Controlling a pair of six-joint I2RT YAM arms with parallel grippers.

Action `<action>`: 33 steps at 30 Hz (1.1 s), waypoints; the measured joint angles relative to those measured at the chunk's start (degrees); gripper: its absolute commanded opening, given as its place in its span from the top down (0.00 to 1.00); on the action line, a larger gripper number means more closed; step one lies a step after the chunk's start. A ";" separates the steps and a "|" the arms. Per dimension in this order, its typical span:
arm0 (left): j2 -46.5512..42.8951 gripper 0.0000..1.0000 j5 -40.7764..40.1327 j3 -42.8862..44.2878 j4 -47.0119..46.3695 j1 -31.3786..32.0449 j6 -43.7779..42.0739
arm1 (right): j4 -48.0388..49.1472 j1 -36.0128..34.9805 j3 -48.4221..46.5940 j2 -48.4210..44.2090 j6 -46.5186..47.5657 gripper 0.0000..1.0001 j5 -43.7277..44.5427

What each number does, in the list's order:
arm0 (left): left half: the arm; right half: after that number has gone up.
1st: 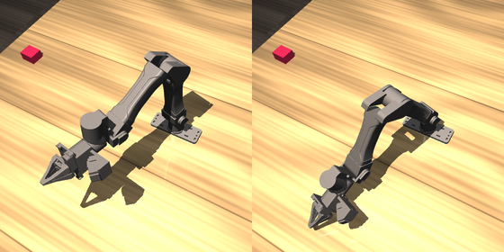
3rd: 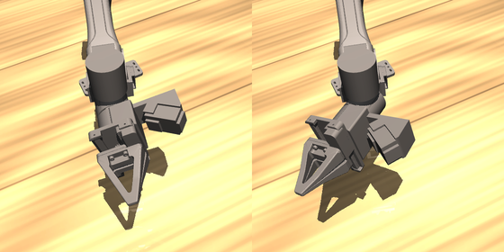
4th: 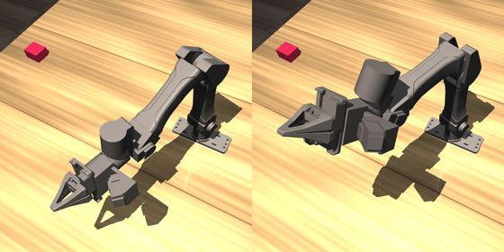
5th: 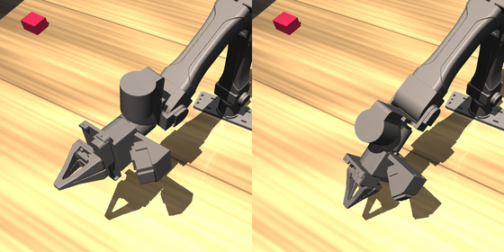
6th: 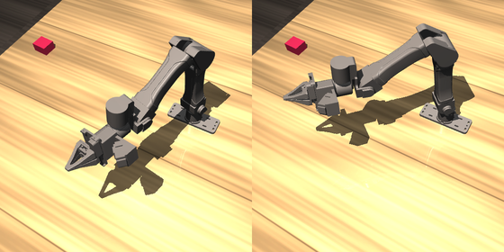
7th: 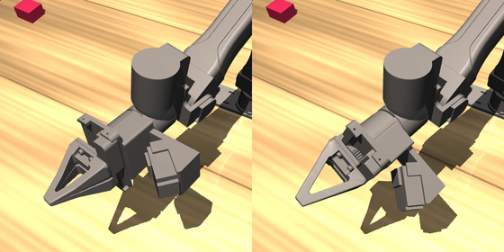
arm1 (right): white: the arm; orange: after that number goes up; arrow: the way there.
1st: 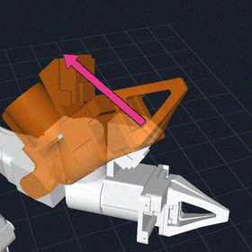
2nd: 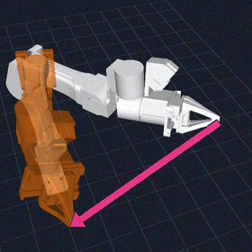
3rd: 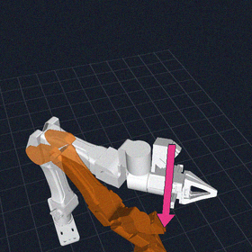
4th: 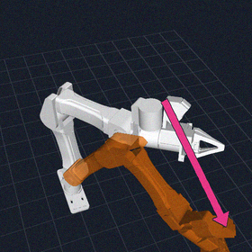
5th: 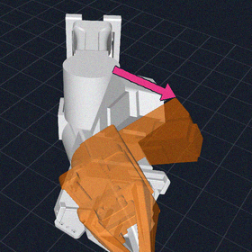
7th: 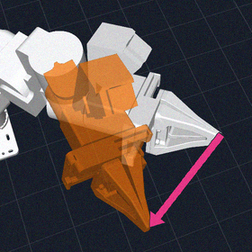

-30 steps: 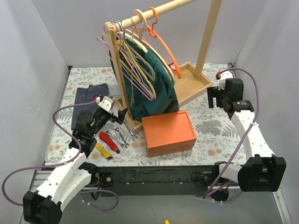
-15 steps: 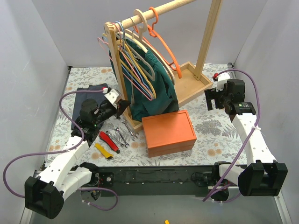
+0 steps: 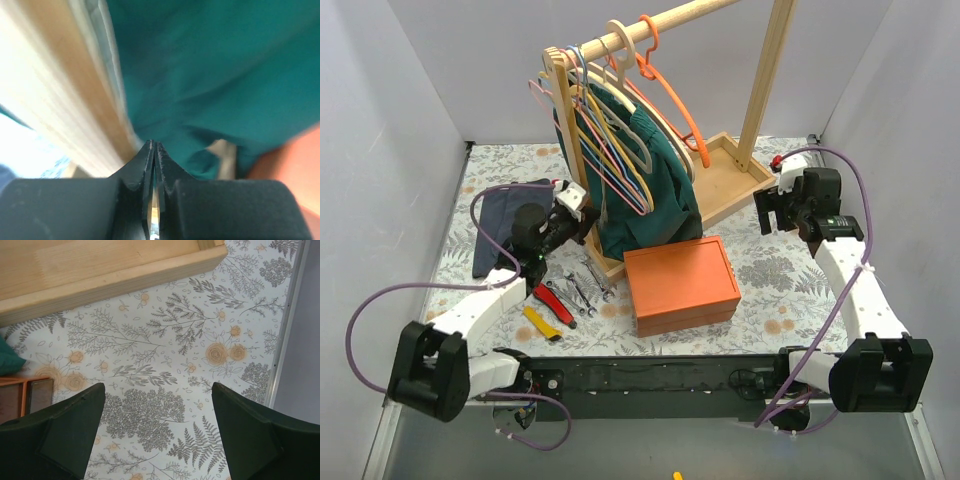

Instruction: Sort the tools into containers

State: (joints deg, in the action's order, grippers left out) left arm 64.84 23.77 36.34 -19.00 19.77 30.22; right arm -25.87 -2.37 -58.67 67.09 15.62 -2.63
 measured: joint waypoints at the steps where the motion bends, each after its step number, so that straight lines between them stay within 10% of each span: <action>1: 2.32 1.00 -1.31 0.02 -1.62 -0.52 -0.59 | 1.14 0.00 0.04 0.61 0.22 0.06 0.44; 10: 19.02 1.00 -0.83 6.64 -7.41 -5.90 -4.52 | 7.72 0.00 -0.63 10.73 2.38 0.08 -0.57; 25: 53.05 1.00 -0.28 46.07 -1.57 -14.64 -5.97 | 13.86 -0.09 -17.35 35.21 5.18 0.14 -7.08; 33: 51.82 1.00 -0.52 43.71 1.25 -16.00 -4.52 | 13.88 -0.79 -22.21 41.68 7.13 0.18 -11.41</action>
State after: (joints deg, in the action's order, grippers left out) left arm 116.66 23.24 80.05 -17.76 3.77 25.69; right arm -11.99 -3.16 -80.88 108.77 22.74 -14.04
